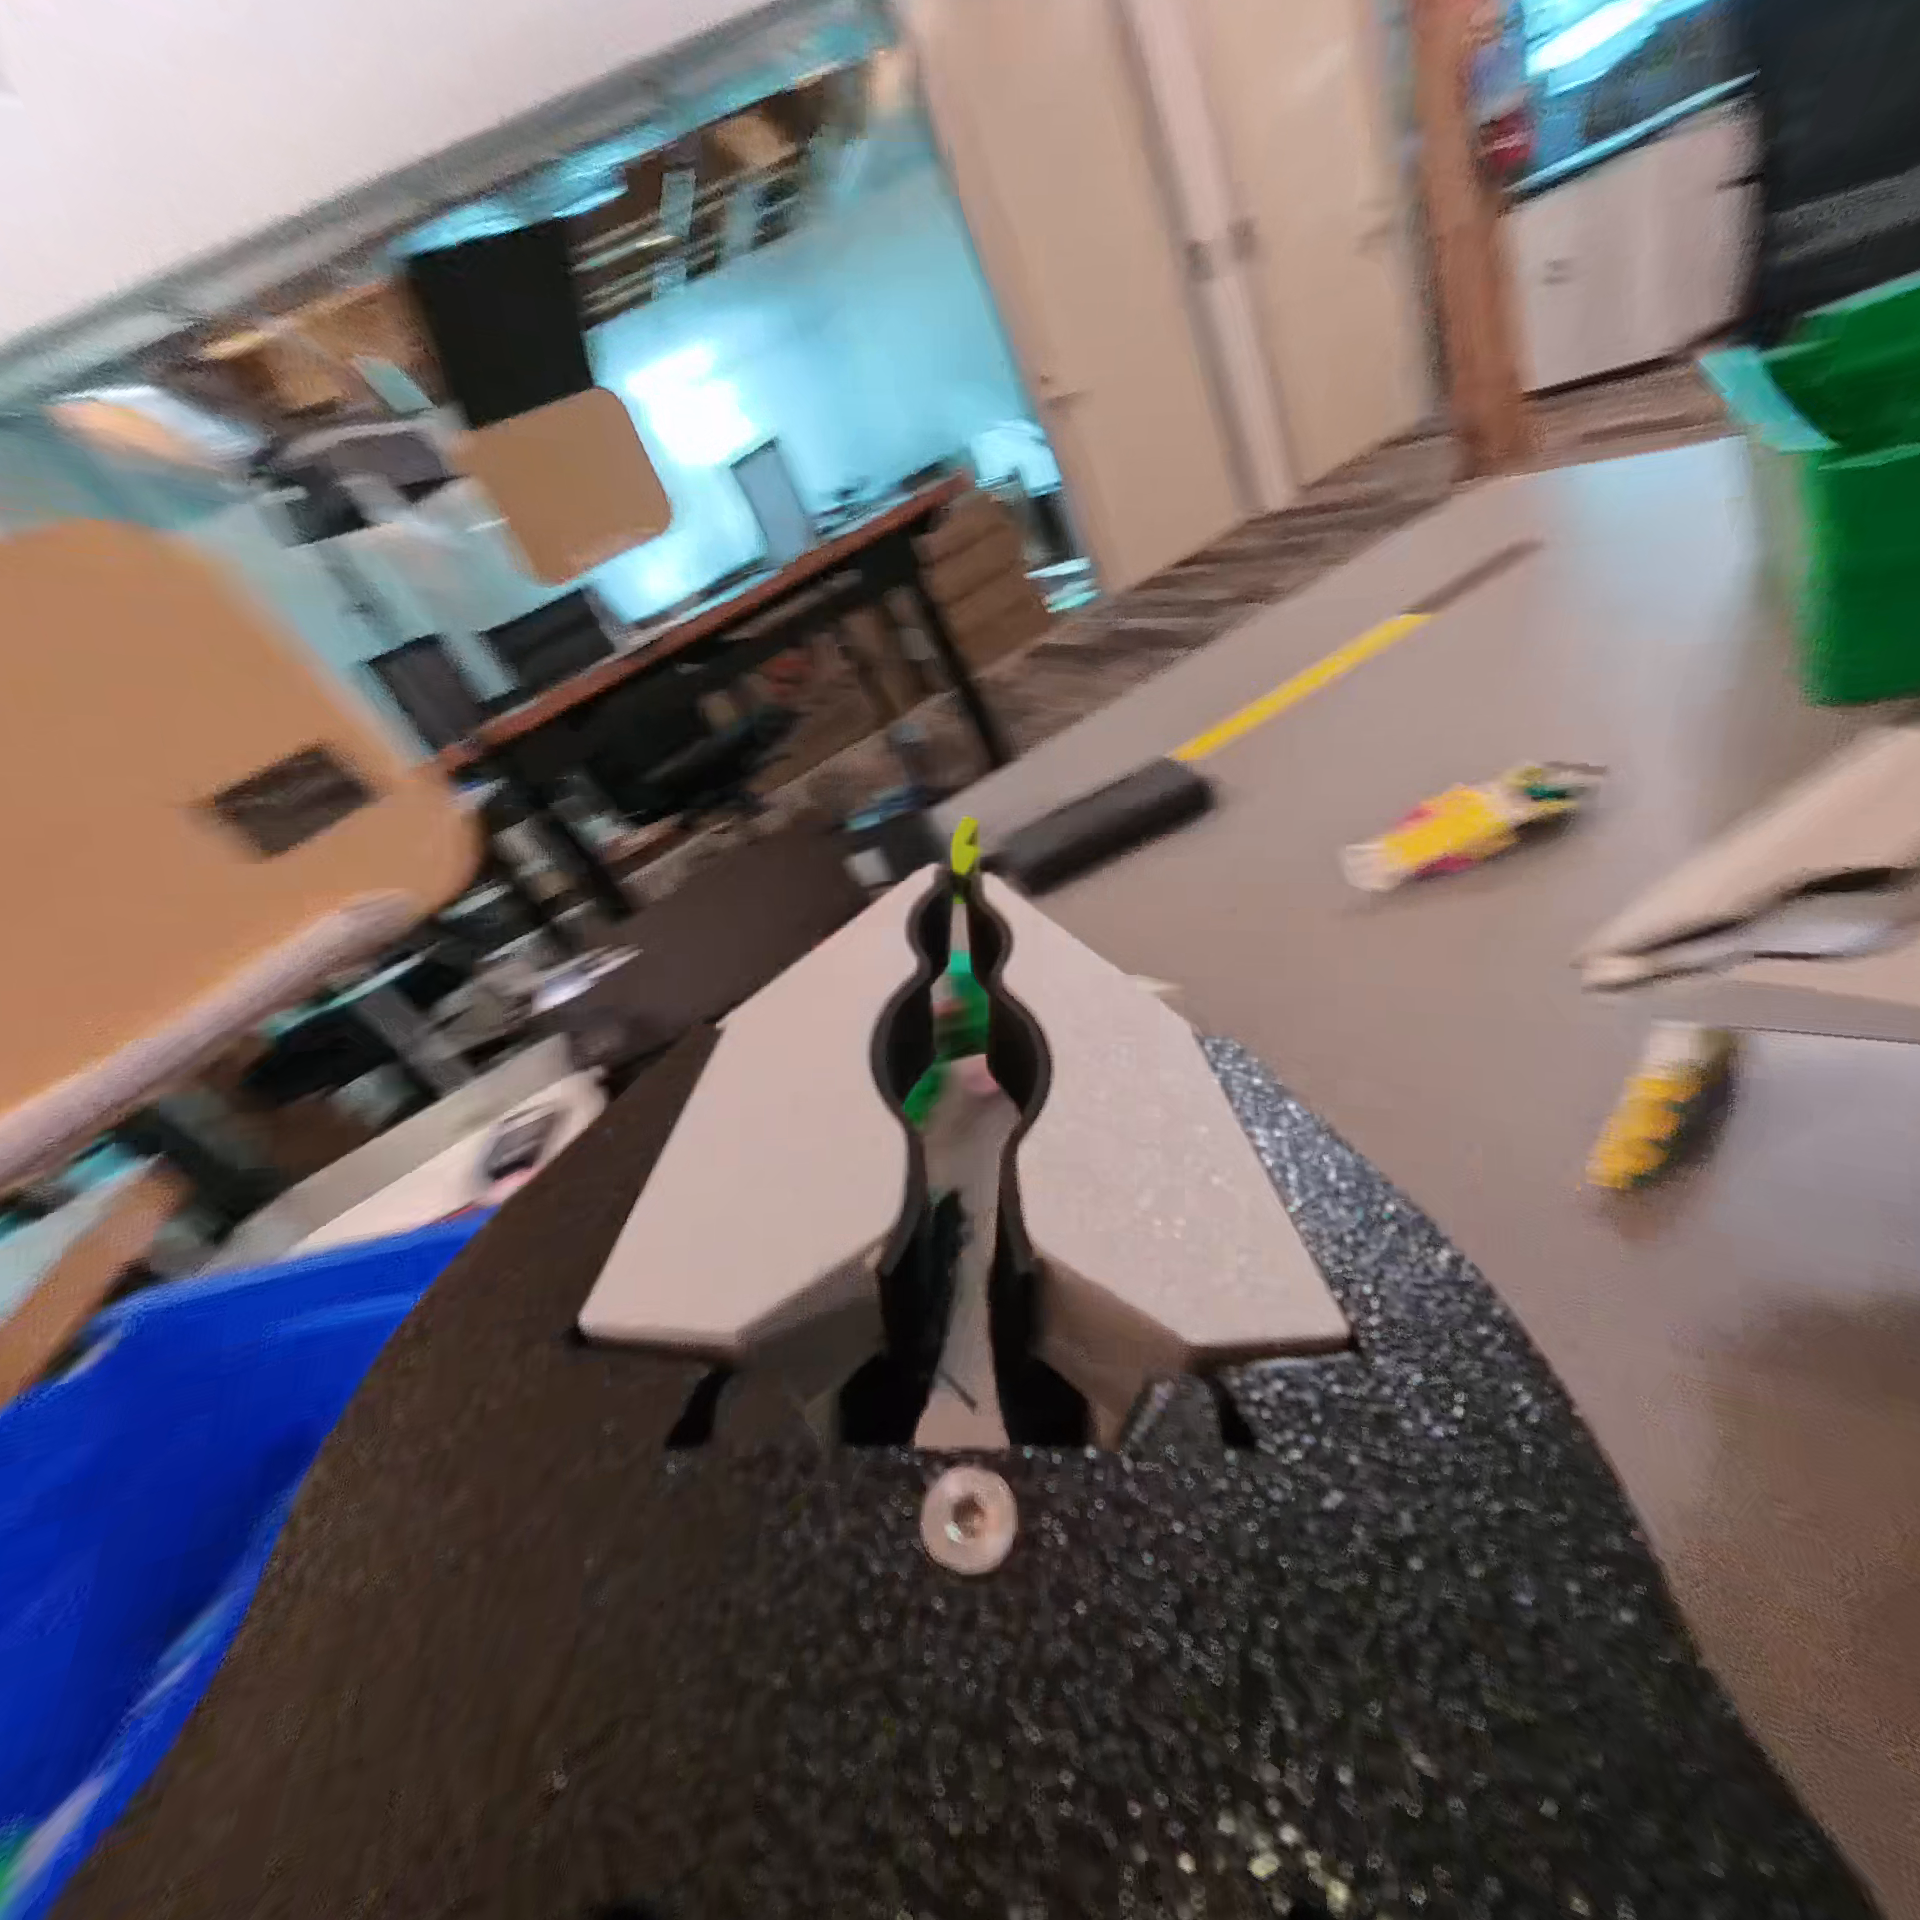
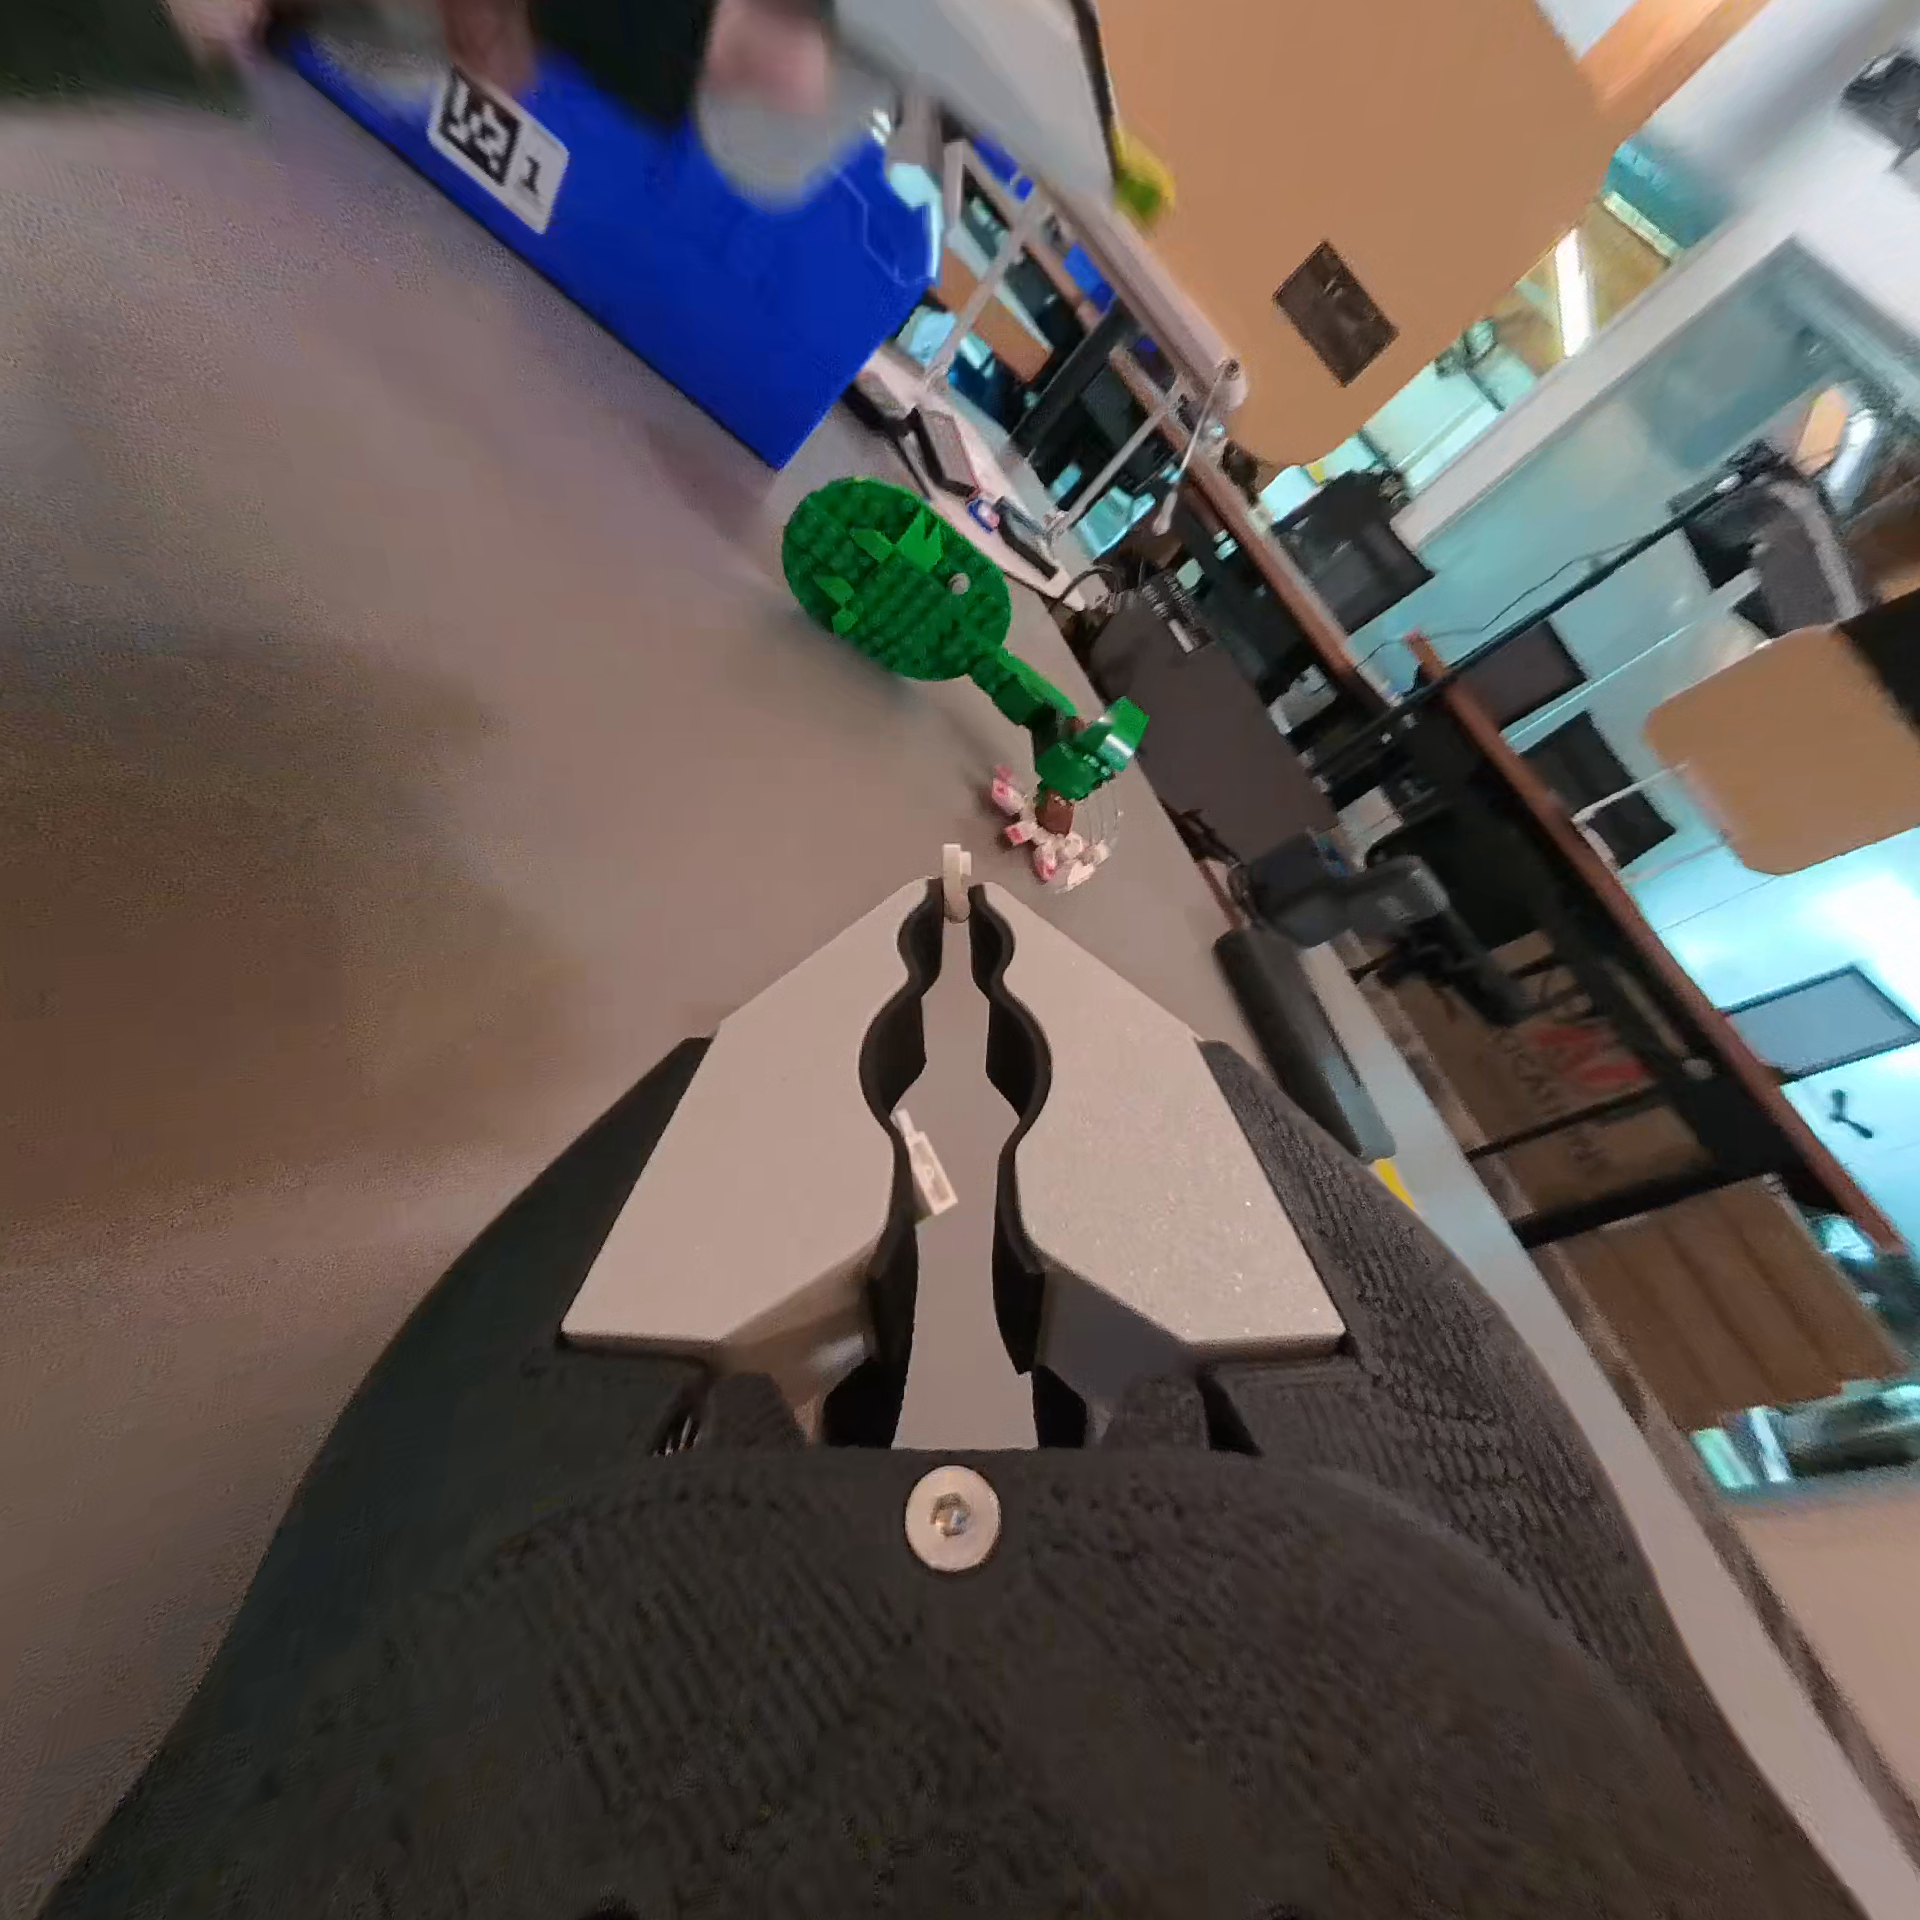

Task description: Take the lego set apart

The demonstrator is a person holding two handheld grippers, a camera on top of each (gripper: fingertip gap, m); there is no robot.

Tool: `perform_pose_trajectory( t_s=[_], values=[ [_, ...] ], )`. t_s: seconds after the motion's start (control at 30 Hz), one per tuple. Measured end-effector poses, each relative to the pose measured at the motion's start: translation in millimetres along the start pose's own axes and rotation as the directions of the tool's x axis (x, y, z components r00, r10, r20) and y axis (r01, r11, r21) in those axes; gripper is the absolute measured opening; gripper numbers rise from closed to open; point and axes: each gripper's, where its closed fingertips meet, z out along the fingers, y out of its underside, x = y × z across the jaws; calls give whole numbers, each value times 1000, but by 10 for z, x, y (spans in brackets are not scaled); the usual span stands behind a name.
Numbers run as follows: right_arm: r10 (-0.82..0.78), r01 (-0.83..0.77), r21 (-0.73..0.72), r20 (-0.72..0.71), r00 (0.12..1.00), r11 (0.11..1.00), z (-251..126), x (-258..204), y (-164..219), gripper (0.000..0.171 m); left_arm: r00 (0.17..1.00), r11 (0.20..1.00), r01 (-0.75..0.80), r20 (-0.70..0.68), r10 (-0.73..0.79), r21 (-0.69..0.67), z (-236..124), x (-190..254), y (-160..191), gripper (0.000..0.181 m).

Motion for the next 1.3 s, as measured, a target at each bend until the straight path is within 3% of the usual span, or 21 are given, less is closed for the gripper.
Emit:
perform_pose_trajectory(
  t_s=[0.1,0.17,0.3,0.4,0.47,0.53,0.63,0.7,0.77,0.83,0.93,1.0,1.13,1.23,1.3],
  values=[
    [-68,69,38,-30,997,997,16,-25,-71,3,971,984,66,236,-25,-166,-375,-982,199,1],
    [-101,105,73,-47,994,992,20,-45,-146,2,942,924,213,318,-108,-318,-581,-1533,552,7],
    [-156,159,97,-41,987,982,42,-130,-196,2,843,714,509,446,-300,-481,-839,-2180,1236,105],
    [-158,161,97,-35,987,982,45,-143,-186,3,845,661,505,473,-249,-556,-962,-2369,1435,122],
    [-145,149,104,-47,988,983,35,-111,-192,2,855,648,495,457,-245,-579,-975,-2347,1417,120],
    [-145,158,133,-99,984,979,-4,-22,-244,2,855,708,514,351,-382,-484,-775,-2043,1073,111],
    [-154,197,198,-211,965,960,-122,141,-381,2,793,749,518,-96,-602,-414,-416,-871,335,81],
    [-165,226,224,-259,952,948,-188,195,-442,2,677,764,452,-381,-630,-461,-368,5,14,60],
    [-177,249,246,-281,943,937,-238,202,-490,2,630,829,357,-544,-555,-431,-360,621,-151,40],
    [-190,267,256,-290,938,929,-271,189,-523,2,637,884,283,-616,-464,-373,-333,1004,-218,31],
    [-217,300,267,-301,929,916,-304,164,-568,2,612,898,278,-658,-440,-342,-302,1316,-294,29],
    [-238,322,270,-302,923,907,-312,137,-589,2,572,880,317,-668,-476,-355,-293,1409,-346,26],
    [-260,348,273,-309,915,897,-332,122,-615,2,601,873,350,-633,-488,-340,-249,1361,-330,6],
    [-278,369,278,-317,907,887,-348,102,-647,2,593,872,352,-640,-489,-339,-288,1354,-349,8],
    [-286,379,280,-321,903,882,-356,94,-664,2,596,862,362,-623,-508,-356,-286,1341,-341,26]
  ],
)
